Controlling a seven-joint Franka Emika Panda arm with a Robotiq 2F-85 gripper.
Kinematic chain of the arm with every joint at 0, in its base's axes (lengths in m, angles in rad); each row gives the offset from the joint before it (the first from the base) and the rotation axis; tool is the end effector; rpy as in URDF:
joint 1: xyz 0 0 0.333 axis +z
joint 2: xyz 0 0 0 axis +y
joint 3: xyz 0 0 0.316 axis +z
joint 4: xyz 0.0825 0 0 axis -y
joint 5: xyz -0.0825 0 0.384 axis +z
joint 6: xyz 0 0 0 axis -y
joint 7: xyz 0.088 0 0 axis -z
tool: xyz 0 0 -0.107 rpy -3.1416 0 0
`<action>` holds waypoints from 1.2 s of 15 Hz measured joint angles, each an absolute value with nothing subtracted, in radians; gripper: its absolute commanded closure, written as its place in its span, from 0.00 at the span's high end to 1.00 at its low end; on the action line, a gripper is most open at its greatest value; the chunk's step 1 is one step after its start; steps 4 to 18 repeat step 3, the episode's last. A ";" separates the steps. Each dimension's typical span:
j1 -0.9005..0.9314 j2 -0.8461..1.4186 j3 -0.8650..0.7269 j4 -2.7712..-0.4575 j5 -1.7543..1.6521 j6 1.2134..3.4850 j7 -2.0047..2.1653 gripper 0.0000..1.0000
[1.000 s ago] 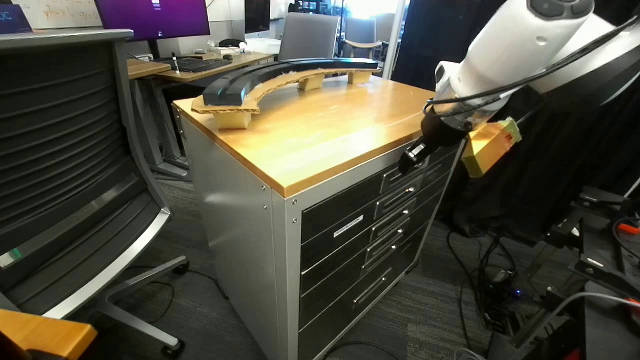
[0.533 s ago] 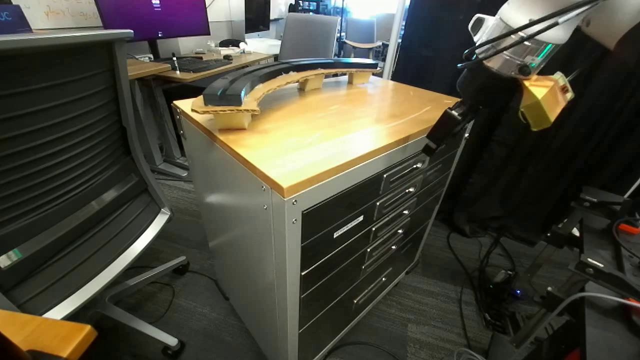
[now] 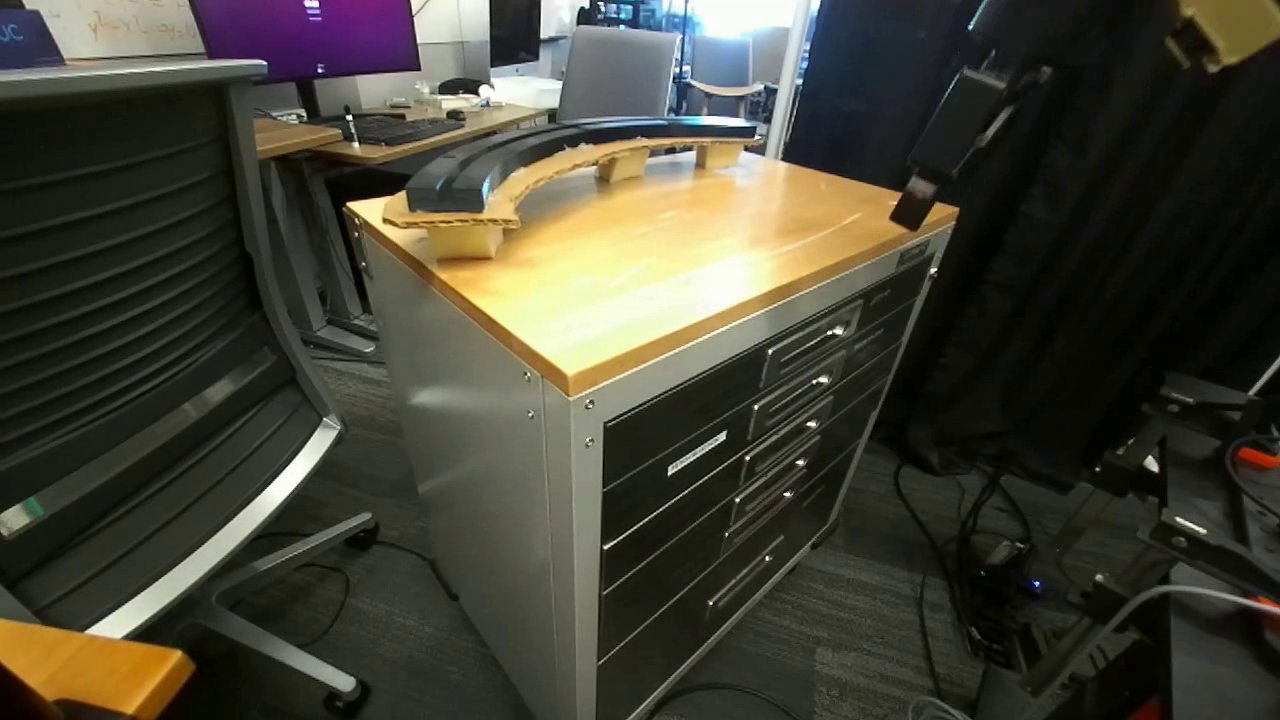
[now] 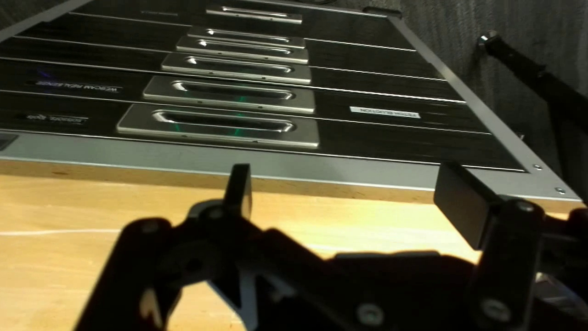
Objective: Put the screwdriver in the drawer then close it
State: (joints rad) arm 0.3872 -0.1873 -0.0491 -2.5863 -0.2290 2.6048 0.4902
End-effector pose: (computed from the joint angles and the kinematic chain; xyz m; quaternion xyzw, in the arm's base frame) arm 0.4231 0.1541 0.3445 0.9926 0.0163 0.1193 0.0171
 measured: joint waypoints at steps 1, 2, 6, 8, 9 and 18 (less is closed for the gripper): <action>0.380 -0.226 -0.037 -2.566 -0.158 2.541 0.435 1.00; 0.356 -0.263 -0.015 -2.543 -0.105 2.477 0.400 1.00; 0.334 -0.296 0.000 -2.524 -0.076 2.427 0.378 1.00; 0.334 -0.296 0.000 -2.524 -0.076 2.427 0.378 1.00; 0.334 -0.296 0.000 -2.524 -0.076 2.427 0.378 1.00; 0.334 -0.296 0.000 -2.524 -0.076 2.427 0.378 1.00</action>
